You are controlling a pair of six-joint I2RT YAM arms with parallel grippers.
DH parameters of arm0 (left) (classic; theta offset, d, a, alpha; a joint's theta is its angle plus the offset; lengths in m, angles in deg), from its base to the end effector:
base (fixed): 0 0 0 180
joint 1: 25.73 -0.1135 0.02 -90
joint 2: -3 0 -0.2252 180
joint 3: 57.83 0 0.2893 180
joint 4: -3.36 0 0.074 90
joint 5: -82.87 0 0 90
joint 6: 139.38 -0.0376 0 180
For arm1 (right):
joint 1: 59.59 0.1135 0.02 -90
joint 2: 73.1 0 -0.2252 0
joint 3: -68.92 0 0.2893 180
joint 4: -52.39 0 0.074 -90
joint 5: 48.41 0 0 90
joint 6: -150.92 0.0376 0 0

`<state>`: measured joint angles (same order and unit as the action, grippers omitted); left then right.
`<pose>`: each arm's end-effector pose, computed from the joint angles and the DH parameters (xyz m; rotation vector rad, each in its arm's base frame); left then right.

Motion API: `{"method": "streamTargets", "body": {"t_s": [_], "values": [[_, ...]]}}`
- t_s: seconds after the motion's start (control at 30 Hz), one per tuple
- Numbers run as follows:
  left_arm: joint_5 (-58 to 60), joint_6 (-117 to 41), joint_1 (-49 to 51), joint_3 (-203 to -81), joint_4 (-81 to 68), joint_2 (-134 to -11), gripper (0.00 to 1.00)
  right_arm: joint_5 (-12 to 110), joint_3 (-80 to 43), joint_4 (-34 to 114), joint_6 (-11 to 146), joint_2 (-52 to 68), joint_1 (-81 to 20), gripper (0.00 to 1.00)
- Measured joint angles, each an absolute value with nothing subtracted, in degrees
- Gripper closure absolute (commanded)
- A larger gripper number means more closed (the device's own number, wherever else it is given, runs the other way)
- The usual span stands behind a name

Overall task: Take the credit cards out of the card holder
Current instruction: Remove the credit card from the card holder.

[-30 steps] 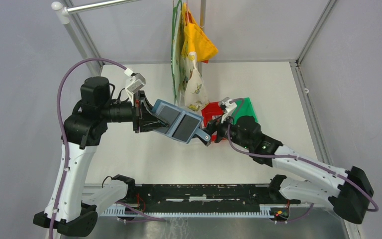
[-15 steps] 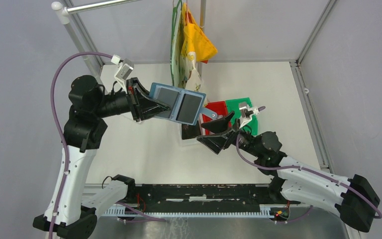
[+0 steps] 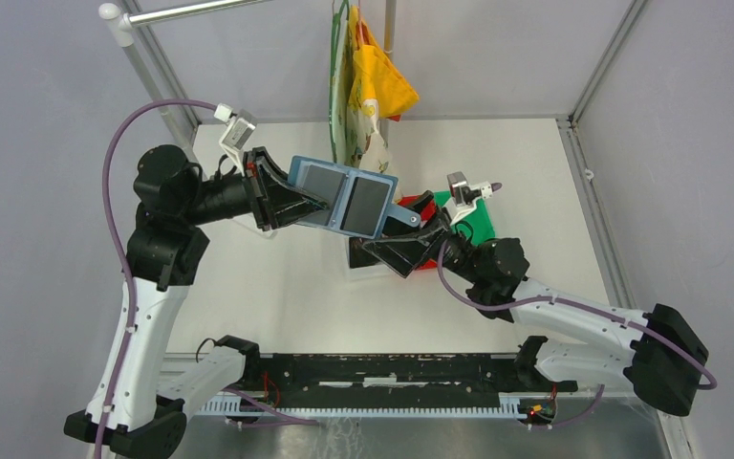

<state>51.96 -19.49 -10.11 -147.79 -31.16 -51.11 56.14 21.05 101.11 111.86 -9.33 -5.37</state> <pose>0.1991 -0.0892 0.4675 0.6815 1.6068 -1.3868 0.1628 0.2420 0.2961 -0.3042 1.1493 1.7766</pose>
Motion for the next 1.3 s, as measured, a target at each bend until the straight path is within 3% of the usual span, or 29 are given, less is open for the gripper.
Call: {"method": "streamTargets", "body": {"t_s": [0.07, 0.1, 0.17, 0.23, 0.27, 0.3, 0.53, 0.8, 1.03, 1.3], "values": [[52.0, -19.5, -10.1, -147.2, -31.2, -50.9, 0.95, 56.2, 20.4, 101.0, 112.2, -8.7, -5.3, 0.57], [52.0, -19.5, -10.1, -147.1, -31.4, -50.8, 0.89, 56.2, 20.0, 100.7, 112.0, -8.6, -5.3, 0.67], [52.0, -19.8, -10.1, -146.9, -32.4, -50.8, 0.62, 56.2, 19.4, 99.2, 111.6, -9.1, -5.3, 0.84], [51.9, -21.1, -10.1, -146.9, -33.8, -50.8, 0.22, 56.2, 19.4, 96.7, 110.4, -10.4, -5.3, 0.93], [51.9, -22.6, -10.1, -146.9, -34.9, -50.8, 0.12, 56.1, 19.3, 95.1, 109.6, -11.2, -5.3, 0.96], [51.7, -24.6, -10.1, -147.0, -36.6, -50.8, 0.09, 56.4, 19.0, 91.4, 108.3, -12.0, -5.3, 0.99], [47.6, -40.5, -10.1, -151.3, -51.7, -52.9, 0.05, 58.4, 9.7, 64.9, 95.5, -15.0, -5.3, 1.0], [45.6, -58.3, -10.1, -151.5, -60.4, -49.8, 0.09, 67.2, -1.6, 38.2, 80.9, -11.0, -5.3, 0.98], [46.8, -75.1, -10.1, -149.4, -70.2, -49.9, 0.12, 72.6, -4.1, 24.9, 74.2, -4.9, -5.1, 0.98], [49.0, -85.5, -10.1, -146.9, -79.2, -54.0, 0.15, 74.9, -9.0, 19.3, 70.0, -0.7, -2.3, 0.99]]}}
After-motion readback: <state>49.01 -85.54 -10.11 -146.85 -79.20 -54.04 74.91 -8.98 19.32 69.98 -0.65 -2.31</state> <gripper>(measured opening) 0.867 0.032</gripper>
